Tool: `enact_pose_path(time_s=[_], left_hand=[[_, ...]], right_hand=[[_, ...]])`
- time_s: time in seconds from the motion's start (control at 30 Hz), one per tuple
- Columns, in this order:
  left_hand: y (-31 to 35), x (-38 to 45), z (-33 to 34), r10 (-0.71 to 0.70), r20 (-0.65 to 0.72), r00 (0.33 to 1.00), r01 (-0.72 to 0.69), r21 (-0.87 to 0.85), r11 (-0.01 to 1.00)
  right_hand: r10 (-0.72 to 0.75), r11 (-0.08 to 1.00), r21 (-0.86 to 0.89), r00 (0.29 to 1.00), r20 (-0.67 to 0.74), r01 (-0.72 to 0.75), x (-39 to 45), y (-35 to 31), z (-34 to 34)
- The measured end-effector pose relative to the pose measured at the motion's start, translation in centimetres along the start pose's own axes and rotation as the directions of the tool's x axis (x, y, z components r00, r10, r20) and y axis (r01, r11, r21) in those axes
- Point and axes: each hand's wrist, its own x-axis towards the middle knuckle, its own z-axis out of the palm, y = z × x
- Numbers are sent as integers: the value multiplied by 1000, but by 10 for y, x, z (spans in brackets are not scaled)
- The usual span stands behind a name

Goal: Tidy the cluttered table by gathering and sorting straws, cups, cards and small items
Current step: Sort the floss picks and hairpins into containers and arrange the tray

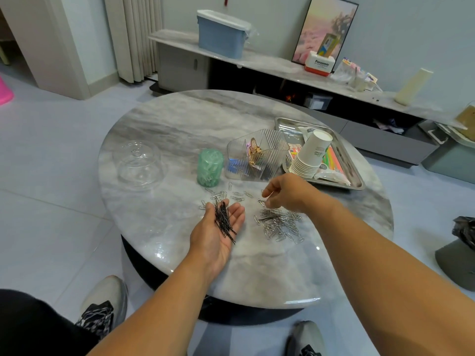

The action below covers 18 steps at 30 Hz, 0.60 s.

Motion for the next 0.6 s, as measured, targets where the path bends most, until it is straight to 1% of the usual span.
enact_pose_path(time_s=[0.07,0.17,0.27,0.33,0.37,0.43,0.47,0.53,0.6], left_hand=[[0,0,0,-1,1,1000,1,1,1000],[0,-1,0,-2,-3,1000,2,4,1000],[0,-1,1,-8,-5,1000,8,12,1000],[1,-2,2,-11,-7,1000,12,9,1000],[0,-2,2,-13,-7,1000,13,8,1000],[1,-2,2,-15,-4,1000,15,5,1000],[1,-2,2,-15,0,1000,15,1,1000],[1,-3,3,-14,16,1000,14,-16,1000],[2,-3,2,-11,28,1000,12,-36,999]], right_hand=[[7,1000,-23,1000,26,-7,-4,-5,-6],[-9,986,-165,999,44,16,-7,-14,-14],[42,947,-323,990,132,2,-11,-24,-22],[66,932,-362,982,177,2,-12,-31,-24],[62,950,-311,979,196,2,-13,-35,-23],[40,997,-73,969,246,-23,-15,-44,-15],[26,998,56,961,274,-43,-16,-49,-9],[6,963,254,951,309,-89,-18,-59,9],[17,925,356,951,308,-131,-19,-68,24]])
